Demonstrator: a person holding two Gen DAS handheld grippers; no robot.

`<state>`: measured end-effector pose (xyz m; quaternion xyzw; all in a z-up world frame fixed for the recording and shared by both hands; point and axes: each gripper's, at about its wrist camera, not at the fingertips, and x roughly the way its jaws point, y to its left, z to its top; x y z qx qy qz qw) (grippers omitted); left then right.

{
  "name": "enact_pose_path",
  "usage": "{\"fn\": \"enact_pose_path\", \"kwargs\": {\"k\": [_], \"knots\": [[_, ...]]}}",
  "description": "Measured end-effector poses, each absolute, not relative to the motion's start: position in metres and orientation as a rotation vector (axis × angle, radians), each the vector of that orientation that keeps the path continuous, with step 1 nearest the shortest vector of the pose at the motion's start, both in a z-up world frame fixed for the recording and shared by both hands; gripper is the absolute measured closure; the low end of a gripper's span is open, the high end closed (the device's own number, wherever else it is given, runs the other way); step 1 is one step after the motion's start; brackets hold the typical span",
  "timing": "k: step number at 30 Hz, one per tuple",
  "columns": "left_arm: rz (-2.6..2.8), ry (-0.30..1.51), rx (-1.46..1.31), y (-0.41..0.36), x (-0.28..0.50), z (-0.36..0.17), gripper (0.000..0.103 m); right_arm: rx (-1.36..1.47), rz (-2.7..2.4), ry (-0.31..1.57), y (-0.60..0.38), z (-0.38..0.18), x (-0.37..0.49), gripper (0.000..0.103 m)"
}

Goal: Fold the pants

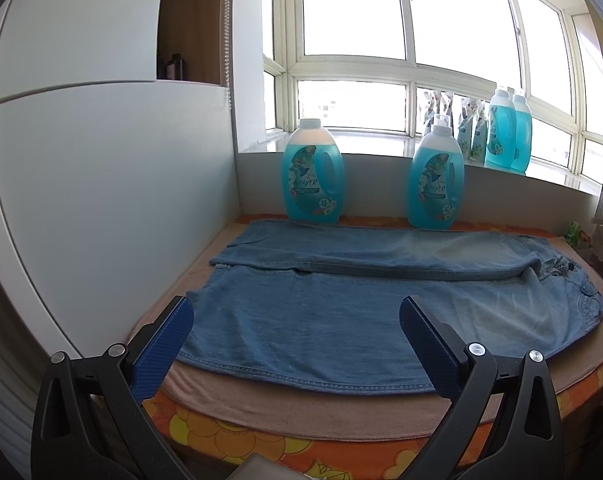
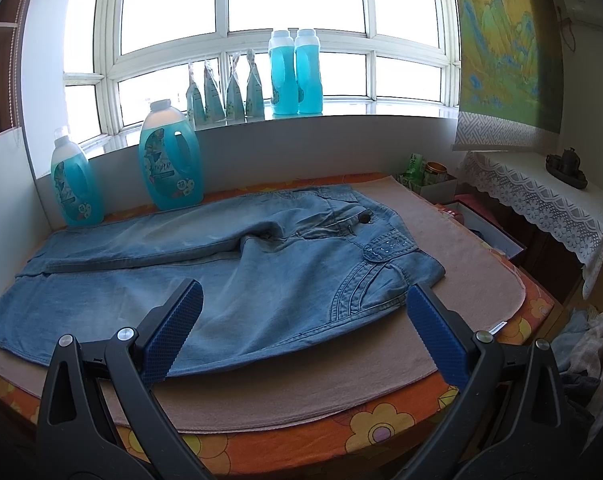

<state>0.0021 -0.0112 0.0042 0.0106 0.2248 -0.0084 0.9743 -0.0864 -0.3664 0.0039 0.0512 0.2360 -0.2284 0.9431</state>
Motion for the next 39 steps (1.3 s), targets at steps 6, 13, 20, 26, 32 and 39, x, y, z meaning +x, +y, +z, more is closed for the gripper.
{"fn": "enact_pose_path", "kwargs": {"k": [6, 13, 20, 26, 32, 39], "knots": [[-0.015, 0.459, 0.025, -0.012, 0.005, 0.003, 0.001, 0.102, -0.458, 0.484, -0.364, -0.003, -0.087, 0.0], [-0.008, 0.464, 0.038, -0.013, 0.011, -0.001, 0.001, 0.102, -0.446, 0.499, -0.36, -0.012, -0.08, 0.0], [-0.018, 0.492, 0.029, -0.01, 0.024, -0.01, 0.002, 0.095, -0.42, 0.519, -0.36, -0.009, -0.066, 0.0], [-0.026, 0.509, 0.012, 0.002, 0.042, -0.016, 0.009, 0.066, -0.337, 0.531, -0.357, -0.003, -0.043, 0.0], [-0.021, 0.491, 0.012, 0.022, 0.069, -0.015, 0.01, -0.008, -0.239, 0.55, -0.347, 0.01, 0.005, 0.0], [-0.019, 0.514, 0.019, 0.042, 0.112, -0.013, 0.023, -0.13, -0.131, 0.543, -0.327, 0.02, 0.069, 0.0]]}}
